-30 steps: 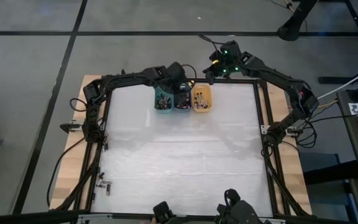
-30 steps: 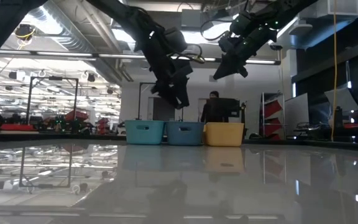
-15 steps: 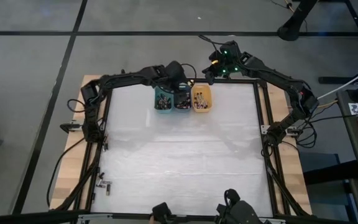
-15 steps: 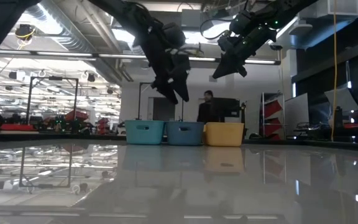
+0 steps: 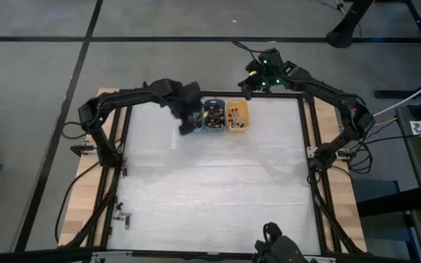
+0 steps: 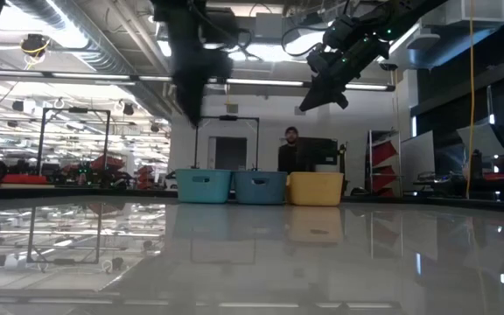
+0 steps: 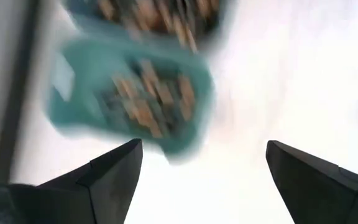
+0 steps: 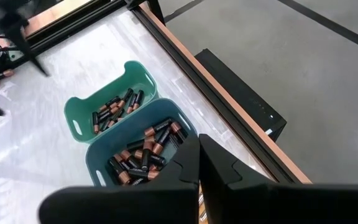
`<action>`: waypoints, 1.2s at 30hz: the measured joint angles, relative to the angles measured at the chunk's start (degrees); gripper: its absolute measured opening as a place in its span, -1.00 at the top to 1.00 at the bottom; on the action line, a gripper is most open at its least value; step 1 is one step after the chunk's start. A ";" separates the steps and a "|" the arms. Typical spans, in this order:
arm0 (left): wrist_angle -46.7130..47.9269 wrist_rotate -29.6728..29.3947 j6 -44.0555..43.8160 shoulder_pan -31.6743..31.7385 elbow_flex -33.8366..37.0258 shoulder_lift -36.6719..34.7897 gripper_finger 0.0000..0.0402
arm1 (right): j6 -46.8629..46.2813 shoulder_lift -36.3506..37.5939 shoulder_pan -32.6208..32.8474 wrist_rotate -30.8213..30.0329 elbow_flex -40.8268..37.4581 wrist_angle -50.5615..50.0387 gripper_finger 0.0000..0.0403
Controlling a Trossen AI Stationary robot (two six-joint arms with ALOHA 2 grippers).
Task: Sort batteries
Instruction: Put the brown battery into the blue bin
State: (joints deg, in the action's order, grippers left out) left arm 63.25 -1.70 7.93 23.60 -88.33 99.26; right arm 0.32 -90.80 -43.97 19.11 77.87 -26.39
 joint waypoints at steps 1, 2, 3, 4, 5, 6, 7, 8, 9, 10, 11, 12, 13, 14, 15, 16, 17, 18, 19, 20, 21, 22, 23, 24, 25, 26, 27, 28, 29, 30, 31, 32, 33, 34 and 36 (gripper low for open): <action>3.09 0.01 -0.40 -0.76 0.87 -0.26 -0.64 | 0.00 0.00 0.04 0.02 0.00 -0.02 1.00; 5.86 0.03 -0.89 -1.55 2.14 -0.56 -0.64 | 0.00 0.00 0.02 0.02 0.00 -0.11 1.00; 8.46 0.01 -1.30 -2.46 3.77 -0.87 -0.64 | 0.04 0.00 0.04 0.02 0.00 -0.26 1.00; 10.23 0.03 -1.81 -3.46 5.61 -1.45 -0.64 | 0.05 0.00 0.07 0.01 0.00 -0.33 1.00; 11.45 0.01 -2.91 -4.52 7.76 -2.33 -0.64 | 0.07 0.00 0.07 0.00 0.00 -0.38 1.00; 11.62 -0.01 -3.86 -5.72 10.23 -3.69 -0.64 | 0.10 0.00 0.07 0.02 0.00 -0.44 1.00; 11.16 0.01 -5.19 -6.94 12.82 -5.45 -0.64 | 0.13 0.00 0.09 0.02 0.00 -0.44 1.00; 10.44 0.01 -7.20 -8.34 15.42 -7.25 -0.64 | 0.15 0.00 0.09 0.02 0.00 -0.54 1.00; 9.64 0.01 -9.32 -9.72 18.08 -9.29 -0.64 | 0.16 0.00 0.09 0.02 0.00 -0.69 1.00; 8.98 -0.05 -11.90 -11.17 20.77 -11.15 -0.64 | 0.17 0.00 0.09 0.02 0.00 -0.75 1.00; 8.66 -0.16 -14.77 -12.71 23.19 -12.76 -0.64 | 0.17 0.00 0.09 0.02 0.00 -0.74 1.00; 8.48 -0.33 -17.81 -14.39 25.79 -14.48 -0.64 | 0.17 0.00 0.09 0.02 0.00 -0.73 1.00; 8.49 -0.39 -20.77 -16.11 28.16 -15.75 -0.64 | 0.21 0.00 0.09 0.02 0.00 -0.70 1.00; 8.38 -0.43 -23.67 -17.89 30.25 -16.94 -0.64 | 0.36 0.00 0.09 0.02 0.00 -0.67 1.00; 8.30 -0.41 -26.32 -19.83 32.44 -17.85 -0.64 | 0.47 0.00 0.09 0.02 0.00 -0.62 1.00; 8.33 0.04 -28.63 -21.68 34.35 -18.37 -0.64 | 0.60 0.00 0.09 0.02 0.00 -0.61 1.00; 8.39 0.70 -30.25 -23.54 35.95 -18.48 -0.64 | 0.63 0.00 0.09 0.02 0.00 -0.51 1.00; 8.38 1.49 -31.47 -25.46 37.48 -18.46 -0.64 | 0.63 0.00 0.09 0.02 0.00 -0.50 1.00; 8.26 2.11 -32.11 -27.25 38.81 -18.42 -0.64 | 0.63 0.00 0.10 0.02 0.00 -0.50 1.00; 8.07 2.62 -32.97 -28.90 39.94 -18.25 -0.64 | 0.63 0.00 0.10 0.02 0.00 -0.50 1.00; 8.11 2.95 -33.63 -30.33 40.95 -17.94 -0.64 | 0.63 0.00 0.09 0.02 0.00 -0.52 1.00; 8.04 3.00 -34.56 -31.56 41.95 -17.71 -0.64 | 0.63 0.00 0.10 0.02 0.00 -0.52 1.00; 7.91 3.03 -35.34 -32.54 42.85 -17.63 -0.64 | 0.63 0.00 0.11 0.02 0.00 -0.52 1.00; 7.92 3.35 -36.11 -33.27 43.56 -17.66 -0.64 | 0.63 0.00 0.11 0.04 0.00 -0.52 1.00; 7.93 3.97 -36.66 -33.74 44.27 -17.67 -0.64 | 0.63 0.00 0.10 0.03 0.00 -0.52 1.00; 8.04 4.68 -37.49 -33.99 44.85 -17.67 -0.64 | 0.63 0.00 0.11 0.03 0.00 -0.52 1.00; 8.13 5.49 -37.79 -34.15 45.40 -17.67 -0.64 | 0.63 0.00 0.10 0.02 0.00 -0.52 1.00; 7.98 6.52 -37.87 -34.14 45.81 -17.67 -0.64 | 0.62 0.00 0.09 0.04 0.00 -0.52 1.00; 7.49 7.61 -38.05 -34.08 46.05 -17.67 -0.64 | 0.47 0.00 0.10 0.03 0.00 -0.51 1.00; 6.81 8.27 -38.44 -34.01 46.29 -17.67 -0.64 | 0.19 0.00 0.09 0.02 0.00 -0.52 1.00; 6.49 8.83 -38.85 -34.01 46.53 -17.67 -0.64 | 0.15 0.00 0.09 0.04 0.00 -0.48 1.00; 6.39 9.30 -38.96 -34.01 46.73 -17.67 -0.64 | 0.13 0.00 0.09 0.04 0.00 -0.52 1.00; 6.53 9.44 -38.57 -34.03 46.78 -17.67 -0.64 | 0.11 0.00 0.09 0.04 0.00 -0.52 1.00; 6.38 9.46 -37.72 -34.03 46.91 -17.67 -0.64 | 0.11 0.00 0.09 0.04 0.00 -0.52 1.00; 5.91 9.49 -36.96 -33.99 47.50 -17.67 -0.64 | -0.15 0.00 0.09 0.04 0.00 -0.52 1.00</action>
State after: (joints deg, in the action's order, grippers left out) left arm 69.17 7.79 -29.03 -10.39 -40.82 81.58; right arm 0.17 -90.80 -43.88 19.16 77.87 -26.92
